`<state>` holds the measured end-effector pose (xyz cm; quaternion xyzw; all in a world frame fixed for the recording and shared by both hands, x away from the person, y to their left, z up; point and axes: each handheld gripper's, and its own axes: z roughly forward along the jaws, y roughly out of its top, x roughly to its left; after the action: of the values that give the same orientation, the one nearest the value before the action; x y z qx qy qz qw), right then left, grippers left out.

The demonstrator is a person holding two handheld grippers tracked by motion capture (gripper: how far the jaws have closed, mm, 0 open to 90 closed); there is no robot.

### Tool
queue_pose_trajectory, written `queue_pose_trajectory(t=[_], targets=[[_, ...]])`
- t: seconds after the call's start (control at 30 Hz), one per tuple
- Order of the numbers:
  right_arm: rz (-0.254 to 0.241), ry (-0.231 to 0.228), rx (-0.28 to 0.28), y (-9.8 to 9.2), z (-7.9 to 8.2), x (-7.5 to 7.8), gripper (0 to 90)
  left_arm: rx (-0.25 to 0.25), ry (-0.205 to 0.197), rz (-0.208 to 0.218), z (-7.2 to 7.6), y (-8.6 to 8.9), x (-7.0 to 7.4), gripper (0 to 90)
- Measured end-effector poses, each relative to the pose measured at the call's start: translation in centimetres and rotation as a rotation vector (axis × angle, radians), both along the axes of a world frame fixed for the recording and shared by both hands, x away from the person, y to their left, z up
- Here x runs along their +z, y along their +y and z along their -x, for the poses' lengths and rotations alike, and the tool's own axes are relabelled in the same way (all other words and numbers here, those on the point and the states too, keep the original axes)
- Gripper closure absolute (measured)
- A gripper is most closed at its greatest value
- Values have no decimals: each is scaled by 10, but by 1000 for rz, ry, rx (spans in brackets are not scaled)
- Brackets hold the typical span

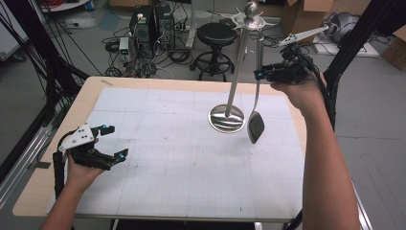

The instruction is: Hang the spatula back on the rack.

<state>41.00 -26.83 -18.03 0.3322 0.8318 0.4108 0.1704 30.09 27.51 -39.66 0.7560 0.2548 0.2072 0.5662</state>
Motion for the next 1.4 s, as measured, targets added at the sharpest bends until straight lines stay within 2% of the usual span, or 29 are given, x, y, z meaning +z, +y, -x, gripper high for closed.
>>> queue_pose_trajectory(t=[0.6, 0.77, 1.03, 1.1, 1.17, 1.4], targets=[[-19, 21, -2, 4, -6, -5, 691, -1, 2, -1, 0, 0, 0, 17], [-47, 13, -7, 1, -10, -10, 690, -1, 4, -2, 0, 0, 0, 17], [-57, 20, -12, 4, -11, -11, 683, -1, 5, -3, 0, 0, 0, 17], [-58, 17, -15, 5, -10, -11, 670, -1, 5, -2, 0, 0, 0, 17], [-70, -7, -18, 5, -7, -11, 628, -2, 6, -1, 0, 0, -1, 17], [-77, -25, -32, 3, 2, -7, 494, -2, 4, -5, 0, 0, 0, 17]])
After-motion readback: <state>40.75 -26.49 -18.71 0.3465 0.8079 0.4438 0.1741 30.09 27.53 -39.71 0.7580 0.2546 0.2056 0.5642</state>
